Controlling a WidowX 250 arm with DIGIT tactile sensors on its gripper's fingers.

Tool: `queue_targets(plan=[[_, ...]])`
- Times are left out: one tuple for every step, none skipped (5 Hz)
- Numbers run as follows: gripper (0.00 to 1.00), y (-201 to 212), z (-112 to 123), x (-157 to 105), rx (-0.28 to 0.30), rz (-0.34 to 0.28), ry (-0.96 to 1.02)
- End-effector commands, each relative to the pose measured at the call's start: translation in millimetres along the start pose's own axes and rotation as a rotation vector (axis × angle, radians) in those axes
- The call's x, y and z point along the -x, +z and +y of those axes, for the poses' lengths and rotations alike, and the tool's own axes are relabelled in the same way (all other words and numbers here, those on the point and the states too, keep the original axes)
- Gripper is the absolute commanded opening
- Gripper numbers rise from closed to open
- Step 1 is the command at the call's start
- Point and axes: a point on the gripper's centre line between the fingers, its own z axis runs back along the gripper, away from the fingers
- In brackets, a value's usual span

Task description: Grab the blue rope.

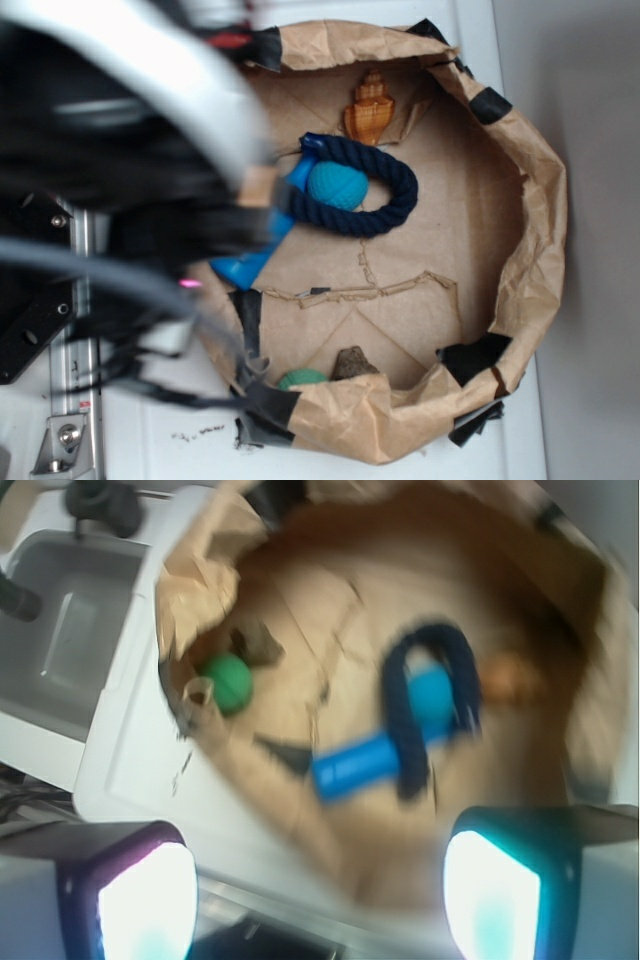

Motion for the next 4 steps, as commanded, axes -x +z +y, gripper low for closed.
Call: queue_targets(plan=[[1.00,-77.5,44.5,-71.7,-0.130,0.086,-0.157],[1.00,-117.5,43.6,-65.8,-0.134,0.169,-0.169],[1.00,-145.0,61.0,-51.9,-0.226,0.329,-0.071],[1.00,-163.2,86.8,-29.1,-0.163,0.429,0.002]])
